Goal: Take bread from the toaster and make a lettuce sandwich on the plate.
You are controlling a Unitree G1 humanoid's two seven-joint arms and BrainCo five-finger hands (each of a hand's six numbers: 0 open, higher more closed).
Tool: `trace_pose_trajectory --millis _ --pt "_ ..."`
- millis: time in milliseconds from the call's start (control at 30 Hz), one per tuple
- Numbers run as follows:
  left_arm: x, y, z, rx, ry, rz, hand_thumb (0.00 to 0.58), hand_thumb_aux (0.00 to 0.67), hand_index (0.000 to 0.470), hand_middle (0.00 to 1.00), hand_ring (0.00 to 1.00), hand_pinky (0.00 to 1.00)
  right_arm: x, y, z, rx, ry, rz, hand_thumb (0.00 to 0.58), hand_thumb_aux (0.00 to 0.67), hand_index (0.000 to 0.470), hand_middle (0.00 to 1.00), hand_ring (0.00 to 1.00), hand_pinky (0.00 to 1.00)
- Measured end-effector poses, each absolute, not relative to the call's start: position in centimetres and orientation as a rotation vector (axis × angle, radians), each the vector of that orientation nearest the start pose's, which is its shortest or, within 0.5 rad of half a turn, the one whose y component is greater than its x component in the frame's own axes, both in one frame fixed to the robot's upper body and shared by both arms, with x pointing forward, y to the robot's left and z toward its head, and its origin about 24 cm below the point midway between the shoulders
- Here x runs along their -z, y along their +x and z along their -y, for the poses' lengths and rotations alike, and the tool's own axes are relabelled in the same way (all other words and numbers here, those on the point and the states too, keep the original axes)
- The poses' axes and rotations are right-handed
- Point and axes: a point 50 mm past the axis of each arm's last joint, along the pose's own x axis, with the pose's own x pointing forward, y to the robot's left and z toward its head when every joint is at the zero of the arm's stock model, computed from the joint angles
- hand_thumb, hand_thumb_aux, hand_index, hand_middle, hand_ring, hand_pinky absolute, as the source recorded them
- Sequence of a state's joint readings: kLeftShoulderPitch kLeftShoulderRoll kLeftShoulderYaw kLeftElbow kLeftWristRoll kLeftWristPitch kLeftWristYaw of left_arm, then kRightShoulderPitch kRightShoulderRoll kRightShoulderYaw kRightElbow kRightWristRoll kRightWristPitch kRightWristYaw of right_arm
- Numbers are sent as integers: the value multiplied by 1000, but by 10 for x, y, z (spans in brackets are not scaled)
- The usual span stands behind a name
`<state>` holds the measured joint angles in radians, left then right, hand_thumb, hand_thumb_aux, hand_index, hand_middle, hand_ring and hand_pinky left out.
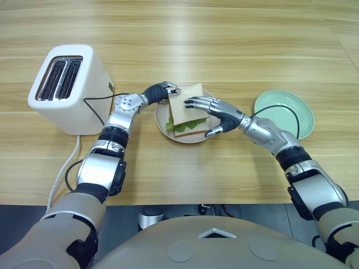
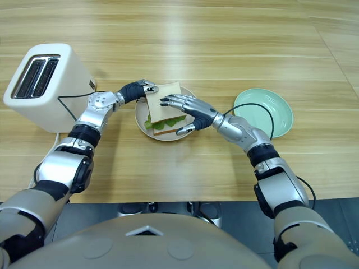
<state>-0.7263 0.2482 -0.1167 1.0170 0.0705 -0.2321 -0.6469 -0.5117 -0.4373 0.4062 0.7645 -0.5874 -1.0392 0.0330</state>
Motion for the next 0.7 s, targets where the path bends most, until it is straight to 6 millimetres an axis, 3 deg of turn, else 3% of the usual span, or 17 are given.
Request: trace_pose_trajectory --millis 700 --pt "-39 354 -131 803 456 -214 580 670 460 1000 1000 1000 -42 288 113 -953 -963 576 0 0 0 0 0 0"
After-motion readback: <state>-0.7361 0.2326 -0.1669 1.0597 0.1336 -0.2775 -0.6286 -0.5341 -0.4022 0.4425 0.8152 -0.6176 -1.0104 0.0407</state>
